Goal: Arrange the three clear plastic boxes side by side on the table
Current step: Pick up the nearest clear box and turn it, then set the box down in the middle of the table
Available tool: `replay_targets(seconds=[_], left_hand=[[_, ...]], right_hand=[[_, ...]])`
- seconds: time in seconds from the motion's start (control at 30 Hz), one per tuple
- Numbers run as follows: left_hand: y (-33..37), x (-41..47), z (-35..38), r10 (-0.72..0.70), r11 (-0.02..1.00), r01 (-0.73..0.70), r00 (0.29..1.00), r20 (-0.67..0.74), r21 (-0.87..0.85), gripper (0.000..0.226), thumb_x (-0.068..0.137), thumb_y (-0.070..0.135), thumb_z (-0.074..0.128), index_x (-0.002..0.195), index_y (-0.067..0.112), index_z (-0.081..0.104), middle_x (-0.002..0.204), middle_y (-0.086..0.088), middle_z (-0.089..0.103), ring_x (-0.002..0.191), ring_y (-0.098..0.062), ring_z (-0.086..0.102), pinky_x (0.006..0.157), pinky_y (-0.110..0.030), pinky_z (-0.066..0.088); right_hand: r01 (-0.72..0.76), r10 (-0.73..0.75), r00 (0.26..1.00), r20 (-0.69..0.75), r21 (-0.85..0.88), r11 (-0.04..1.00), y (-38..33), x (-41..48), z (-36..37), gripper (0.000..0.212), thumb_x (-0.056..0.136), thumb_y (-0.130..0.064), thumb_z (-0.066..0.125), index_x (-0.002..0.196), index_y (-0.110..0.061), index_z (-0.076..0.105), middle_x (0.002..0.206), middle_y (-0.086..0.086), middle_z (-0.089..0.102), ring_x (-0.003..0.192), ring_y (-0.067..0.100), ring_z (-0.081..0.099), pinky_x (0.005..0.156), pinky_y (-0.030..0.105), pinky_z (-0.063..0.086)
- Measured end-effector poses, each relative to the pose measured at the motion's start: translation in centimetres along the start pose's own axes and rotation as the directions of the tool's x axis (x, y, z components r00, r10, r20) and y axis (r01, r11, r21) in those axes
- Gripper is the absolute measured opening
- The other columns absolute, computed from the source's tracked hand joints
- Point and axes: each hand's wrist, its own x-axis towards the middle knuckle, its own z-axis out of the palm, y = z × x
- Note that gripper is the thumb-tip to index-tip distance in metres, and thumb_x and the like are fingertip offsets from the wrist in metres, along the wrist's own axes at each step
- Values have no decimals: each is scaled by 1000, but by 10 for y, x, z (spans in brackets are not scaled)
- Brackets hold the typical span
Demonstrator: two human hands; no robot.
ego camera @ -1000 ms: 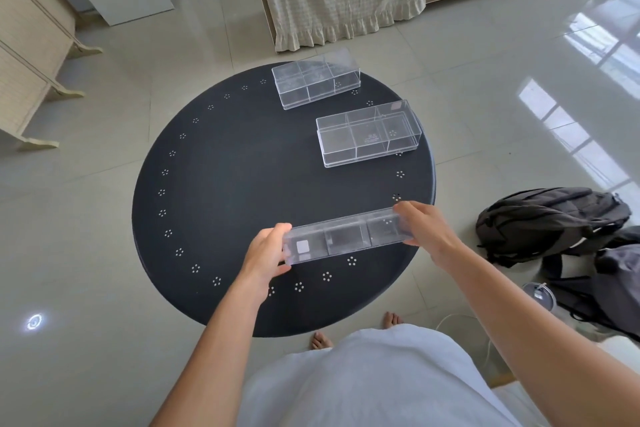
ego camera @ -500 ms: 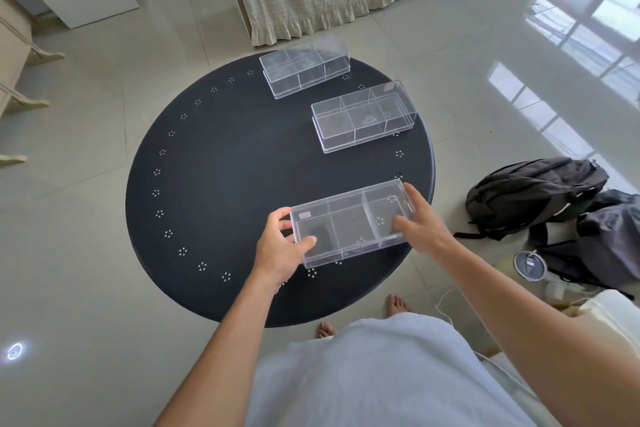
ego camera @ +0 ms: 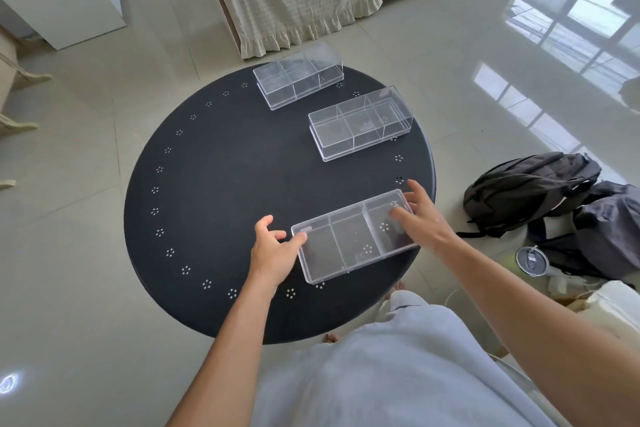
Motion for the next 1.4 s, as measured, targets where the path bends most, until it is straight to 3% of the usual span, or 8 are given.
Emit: replay_targets(seconds=[0.2, 0.4, 0.57, 0.7, 0.9, 1.13, 1.3, 1.4], left_hand=[[27, 34, -9, -27, 1000, 27, 997, -69, 12, 70, 87, 42, 60, 148, 25, 30, 100, 19, 59, 124, -20, 51, 108, -43, 37], [73, 78, 11, -114, 993, 111, 991, -72, -45, 69, 83, 55, 52, 144, 26, 36, 114, 3, 62, 119, -24, 57, 106, -50, 40], [128, 119, 45, -222, 973, 215, 971, -89, -81, 30, 92, 53, 43, 104, 27, 51, 101, -2, 59, 97, -23, 59, 85, -39, 46], [162, 147, 68, -334, 934, 318, 940, -77, -165, 51, 93, 53, 41, 128, 18, 54, 120, -3, 59, 105, -24, 59, 88, -42, 45], [184, 165, 85, -438, 888, 415, 894, -91, -201, 61, 81, 61, 42, 121, 20, 62, 121, -2, 65, 107, -26, 62, 77, -39, 44], [189, 170, 92, -472, 873, 426, 861, -190, -237, 66, 80, 63, 37, 116, 14, 63, 117, -7, 65, 102, -30, 63, 93, -44, 50], [191, 166, 86, -443, 886, 388, 871, -212, -256, 54, 87, 57, 43, 110, 12, 62, 113, -7, 65, 101, -28, 64, 71, -36, 49], [194, 159, 77, -396, 900, 327, 890, -227, -290, 42, 85, 48, 46, 103, 13, 61, 111, -4, 65, 105, -25, 63, 78, -38, 51]], right_hand=[[23, -19, 983, -185, 15, 1000, -28, 48, -23, 72, 89, -33, 57, 151, -19, 23, 146, 9, 42, 131, 25, 44, 105, 38, 36], [66, -74, 971, -227, -41, 997, -59, 119, -54, 69, 86, -36, 58, 147, -17, 29, 144, 9, 43, 130, 24, 44, 109, 41, 35], [48, -57, 981, -186, -56, 997, -82, 184, -79, 67, 86, -37, 57, 145, -18, 32, 144, 9, 43, 129, 26, 45, 108, 42, 37], [-41, 30, 993, -111, -92, 995, -98, 228, -88, 61, 86, -44, 52, 139, -16, 43, 138, 10, 50, 124, 27, 48, 101, 38, 38], [-180, 188, 981, 54, -123, 976, -106, 261, -85, 46, 90, -50, 41, 110, -12, 60, 112, 11, 60, 100, 29, 53, 89, 38, 44], [-150, 154, 987, 54, -73, 986, -106, 268, -79, 42, 90, -47, 44, 111, -15, 61, 104, 6, 62, 100, 25, 54, 81, 31, 37], [-84, 83, 996, 12, 37, 996, -107, 256, -78, 28, 90, -46, 49, 99, -23, 61, 91, -7, 60, 93, 17, 54, 80, 28, 37], [-16, 18, 1000, -15, 114, 993, -108, 244, -78, 23, 87, -43, 54, 98, -24, 64, 88, -19, 61, 93, 12, 58, 81, 27, 42]])
